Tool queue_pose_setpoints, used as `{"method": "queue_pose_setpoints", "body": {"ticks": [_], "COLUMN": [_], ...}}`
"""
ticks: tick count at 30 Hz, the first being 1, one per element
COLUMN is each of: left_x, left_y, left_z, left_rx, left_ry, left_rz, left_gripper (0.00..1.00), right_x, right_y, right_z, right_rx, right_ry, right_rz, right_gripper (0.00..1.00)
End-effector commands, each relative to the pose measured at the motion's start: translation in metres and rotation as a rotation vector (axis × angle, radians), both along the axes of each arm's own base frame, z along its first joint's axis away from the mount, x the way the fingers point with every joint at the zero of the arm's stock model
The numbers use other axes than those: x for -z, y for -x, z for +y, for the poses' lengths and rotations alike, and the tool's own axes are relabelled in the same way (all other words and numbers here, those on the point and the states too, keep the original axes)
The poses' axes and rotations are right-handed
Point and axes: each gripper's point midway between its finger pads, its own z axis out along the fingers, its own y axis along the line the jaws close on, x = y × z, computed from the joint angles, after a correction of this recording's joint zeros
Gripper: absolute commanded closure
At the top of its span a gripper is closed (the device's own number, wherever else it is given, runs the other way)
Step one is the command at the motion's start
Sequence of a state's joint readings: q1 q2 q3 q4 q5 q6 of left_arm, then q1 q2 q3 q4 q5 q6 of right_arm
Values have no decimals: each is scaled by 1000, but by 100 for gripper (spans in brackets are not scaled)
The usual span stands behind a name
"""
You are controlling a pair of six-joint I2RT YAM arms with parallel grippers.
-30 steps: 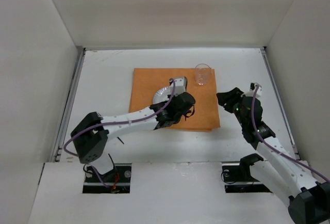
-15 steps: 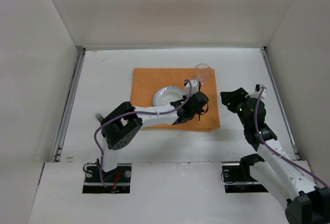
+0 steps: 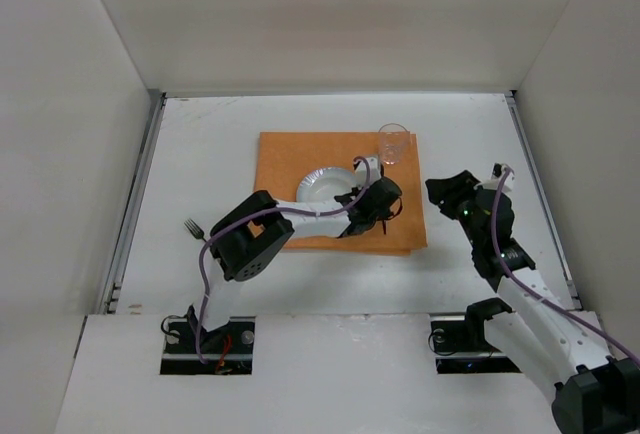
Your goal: Set the dinner table for one person
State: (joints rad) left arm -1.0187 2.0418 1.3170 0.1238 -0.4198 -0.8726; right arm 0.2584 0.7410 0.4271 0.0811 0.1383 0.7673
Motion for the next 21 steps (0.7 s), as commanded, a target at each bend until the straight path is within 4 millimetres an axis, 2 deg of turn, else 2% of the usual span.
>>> {"method": "queue_pose_setpoints", "body": {"ticks": [1,4,6,8,11,13,15,16,18,20,21], "left_x": [-23,-28,-39,-52,-76,-94,-103,-105,-101,-88,-81], "left_y": [-11,-8,-5,0,12,20,27,29,34,45,50], "left_z": [-12,-11,-8,1,25,56,91,116,161,218,240], "left_rx": [-17,-9,2,10,-5,-31,-79,-122,-201,-307,-351], "left_ry": [81,96,98,93,105,94,77,65,34,-23,-47], "left_rz": [-36,-41,-57,-78,-116,-159,-186,-193,-185,-122,-91], "left_gripper": [87,78,73,71,70,69,68,67,66,66,66], "right_x": [-15,-16,-14,-15,-17,-18,-20,-23,-27,-27,-26], "right_y": [-5,-5,-5,-5,-4,-4,-3,-3,-3,-3,-3], "right_z": [2,2,1,3,2,3,4,4,6,14,19], "right_rx": [-6,-6,-4,-12,-7,-13,-20,-23,-28,-54,-71], "right_ry": [-27,-28,-27,-29,-30,-33,-38,-38,-38,-39,-38], "right_rz": [-57,-62,-57,-58,-66,-70,-78,-88,-108,-109,-102], "right_gripper": [43,43,43,43,43,43,45,48,58,71,75]}}
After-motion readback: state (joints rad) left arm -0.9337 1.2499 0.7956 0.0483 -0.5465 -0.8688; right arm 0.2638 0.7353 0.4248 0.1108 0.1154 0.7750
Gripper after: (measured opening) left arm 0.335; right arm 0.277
